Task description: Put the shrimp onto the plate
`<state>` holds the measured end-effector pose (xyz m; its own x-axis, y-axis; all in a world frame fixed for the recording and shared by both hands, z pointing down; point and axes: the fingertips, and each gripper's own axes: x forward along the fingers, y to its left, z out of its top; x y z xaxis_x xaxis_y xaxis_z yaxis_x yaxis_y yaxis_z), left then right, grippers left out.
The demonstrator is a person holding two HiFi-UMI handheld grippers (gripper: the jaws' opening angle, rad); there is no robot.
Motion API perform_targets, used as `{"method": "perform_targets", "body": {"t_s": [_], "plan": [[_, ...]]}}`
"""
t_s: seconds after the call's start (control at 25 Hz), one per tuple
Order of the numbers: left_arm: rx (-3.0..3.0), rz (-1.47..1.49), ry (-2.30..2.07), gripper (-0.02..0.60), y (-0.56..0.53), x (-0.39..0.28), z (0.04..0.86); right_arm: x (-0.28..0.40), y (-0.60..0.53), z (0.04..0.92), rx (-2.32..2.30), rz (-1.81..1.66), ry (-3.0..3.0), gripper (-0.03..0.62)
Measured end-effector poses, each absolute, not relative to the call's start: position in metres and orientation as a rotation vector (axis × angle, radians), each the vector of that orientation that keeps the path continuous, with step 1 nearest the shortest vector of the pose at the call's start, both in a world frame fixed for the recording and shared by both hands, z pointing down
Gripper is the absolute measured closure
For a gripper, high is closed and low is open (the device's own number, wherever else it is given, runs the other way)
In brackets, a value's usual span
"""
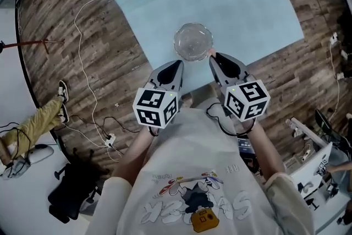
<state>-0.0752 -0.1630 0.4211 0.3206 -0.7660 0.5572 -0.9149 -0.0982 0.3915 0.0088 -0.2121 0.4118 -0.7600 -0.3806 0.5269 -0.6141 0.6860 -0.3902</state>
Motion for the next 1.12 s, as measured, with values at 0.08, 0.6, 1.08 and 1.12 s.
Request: {"method": "perform_targets", "body": {"t_s": [0.08,0.6,1.08,1.12], "plan": [[1.874,0.289,-1.494,0.574,-0.168,-0.079,0.435,0.002,-0.217,0.427,0.745,0.789,-2.477,0.520],[1.718,0.312,-1.461,0.574,-0.178,-0.094,0.508,-0.037,-0.231,0.512,0.599,0.851,-2.348,0.520],[1.675,0.357,-1.422,0.574,-0.176,-0.097,0.545,-0.050,-0.229,0.564,0.582,0.866,-2.275,0.520],[1.673,0.359,-1.421,0.574,-0.175,-0.098,0.546,-0.051,-0.229,0.566,0.581,0.866,-2.273,0.520]]}}
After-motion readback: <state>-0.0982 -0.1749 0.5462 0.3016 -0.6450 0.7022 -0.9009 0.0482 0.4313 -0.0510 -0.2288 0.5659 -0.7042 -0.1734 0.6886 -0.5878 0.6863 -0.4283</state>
